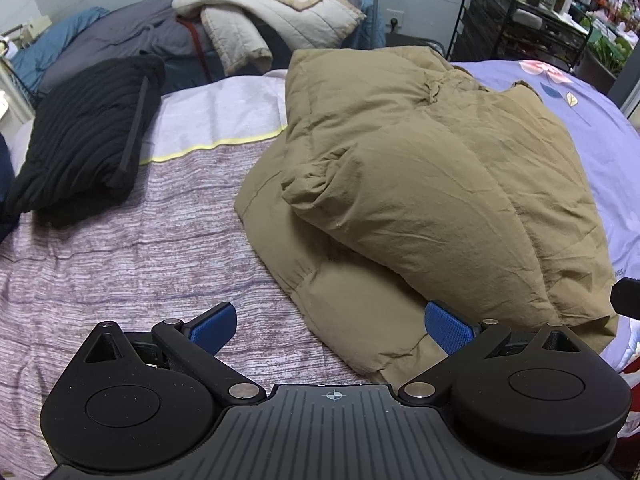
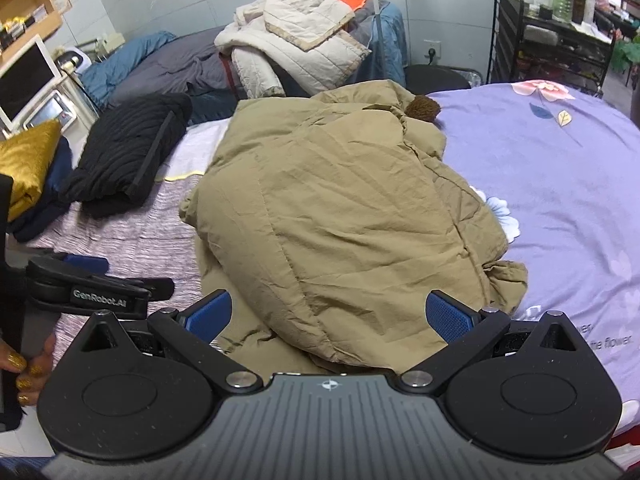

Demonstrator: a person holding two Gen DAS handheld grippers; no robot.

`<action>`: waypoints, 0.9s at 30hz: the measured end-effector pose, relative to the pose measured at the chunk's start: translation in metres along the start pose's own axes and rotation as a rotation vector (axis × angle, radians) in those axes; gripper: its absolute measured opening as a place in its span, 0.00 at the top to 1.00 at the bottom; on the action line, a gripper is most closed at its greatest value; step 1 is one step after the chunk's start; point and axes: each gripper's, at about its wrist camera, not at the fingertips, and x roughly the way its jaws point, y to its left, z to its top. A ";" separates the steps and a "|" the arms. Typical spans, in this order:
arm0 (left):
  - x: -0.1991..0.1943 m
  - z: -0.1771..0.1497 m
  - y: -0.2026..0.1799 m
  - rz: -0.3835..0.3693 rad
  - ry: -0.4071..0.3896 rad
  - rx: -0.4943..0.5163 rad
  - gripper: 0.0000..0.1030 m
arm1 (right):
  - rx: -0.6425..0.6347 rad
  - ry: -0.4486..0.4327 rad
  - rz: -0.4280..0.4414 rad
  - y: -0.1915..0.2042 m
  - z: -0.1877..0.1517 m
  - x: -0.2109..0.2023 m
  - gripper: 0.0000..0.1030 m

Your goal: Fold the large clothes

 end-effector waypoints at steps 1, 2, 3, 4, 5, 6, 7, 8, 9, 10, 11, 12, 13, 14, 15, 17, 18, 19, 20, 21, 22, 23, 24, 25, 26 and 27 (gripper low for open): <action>0.001 0.000 0.000 -0.003 0.003 -0.003 0.00 | 0.004 -0.003 0.001 -0.001 0.000 -0.001 0.00; 0.002 -0.001 0.000 -0.005 0.006 -0.003 0.00 | 0.009 -0.006 -0.003 -0.002 0.000 -0.001 0.00; 0.003 -0.001 0.000 -0.006 0.009 -0.001 0.00 | 0.012 -0.007 -0.004 -0.003 0.001 -0.001 0.00; 0.003 -0.002 -0.001 -0.007 0.013 0.003 0.00 | 0.014 -0.005 -0.001 -0.004 0.001 -0.001 0.00; 0.004 -0.002 -0.002 -0.006 0.014 0.008 0.00 | 0.015 -0.002 -0.001 -0.005 0.000 -0.001 0.00; 0.004 -0.002 -0.003 -0.004 0.015 0.013 0.00 | 0.018 -0.002 -0.004 -0.006 0.000 0.000 0.00; 0.003 -0.001 -0.004 -0.003 0.016 0.016 0.00 | 0.022 -0.003 -0.006 -0.006 -0.001 0.000 0.00; 0.003 -0.001 -0.005 -0.005 0.013 0.018 0.00 | 0.024 -0.002 -0.007 -0.007 -0.001 0.000 0.00; 0.003 -0.001 -0.006 -0.006 0.010 0.019 0.00 | 0.025 0.000 -0.007 -0.007 -0.002 0.000 0.00; 0.003 0.000 -0.006 -0.007 0.010 0.020 0.00 | 0.027 0.002 -0.007 -0.007 -0.002 0.000 0.00; 0.003 0.000 -0.007 -0.006 0.012 0.021 0.00 | 0.028 0.003 -0.009 -0.007 -0.002 0.000 0.00; 0.003 0.001 -0.008 -0.007 0.012 0.023 0.00 | 0.029 0.003 -0.009 -0.007 -0.003 0.000 0.00; 0.002 0.001 -0.009 -0.008 0.012 0.027 0.00 | 0.027 0.003 -0.011 -0.007 -0.004 0.000 0.00; 0.002 0.000 -0.010 -0.007 0.012 0.031 0.00 | 0.025 0.005 -0.014 -0.007 -0.004 0.000 0.00; 0.002 0.000 -0.011 -0.006 0.012 0.035 0.00 | 0.024 0.006 -0.014 -0.007 -0.004 0.000 0.00; 0.002 0.000 -0.012 -0.003 0.012 0.039 0.00 | 0.024 0.003 -0.010 -0.007 -0.005 -0.001 0.00; 0.002 0.000 -0.013 -0.002 0.013 0.039 0.00 | 0.023 0.003 -0.008 -0.008 -0.005 -0.001 0.00; 0.002 0.000 -0.013 -0.001 0.014 0.037 0.00 | 0.023 0.004 -0.006 -0.008 -0.005 -0.001 0.00; 0.002 0.000 -0.013 0.000 0.016 0.035 0.00 | 0.024 0.004 -0.007 -0.008 -0.005 -0.001 0.00; 0.002 -0.001 -0.013 0.000 0.017 0.032 0.00 | 0.025 0.004 -0.006 -0.009 -0.005 -0.001 0.00; 0.002 -0.001 -0.013 0.001 0.018 0.031 0.00 | 0.026 0.005 -0.005 -0.009 -0.004 0.000 0.00; 0.002 -0.001 -0.013 0.002 0.018 0.029 0.00 | 0.028 0.005 -0.004 -0.010 -0.004 0.000 0.00; 0.002 -0.001 -0.013 0.002 0.018 0.028 0.00 | 0.030 0.006 -0.003 -0.010 -0.004 0.000 0.00; 0.001 -0.001 -0.012 0.003 0.019 0.028 0.00 | 0.030 0.007 -0.002 -0.011 -0.004 0.001 0.00; 0.001 -0.001 -0.012 0.003 0.018 0.028 0.00 | 0.030 0.008 -0.002 -0.012 -0.004 0.001 0.00; 0.001 -0.001 -0.012 0.004 0.018 0.029 0.00 | 0.030 0.007 -0.004 -0.012 -0.004 0.001 0.00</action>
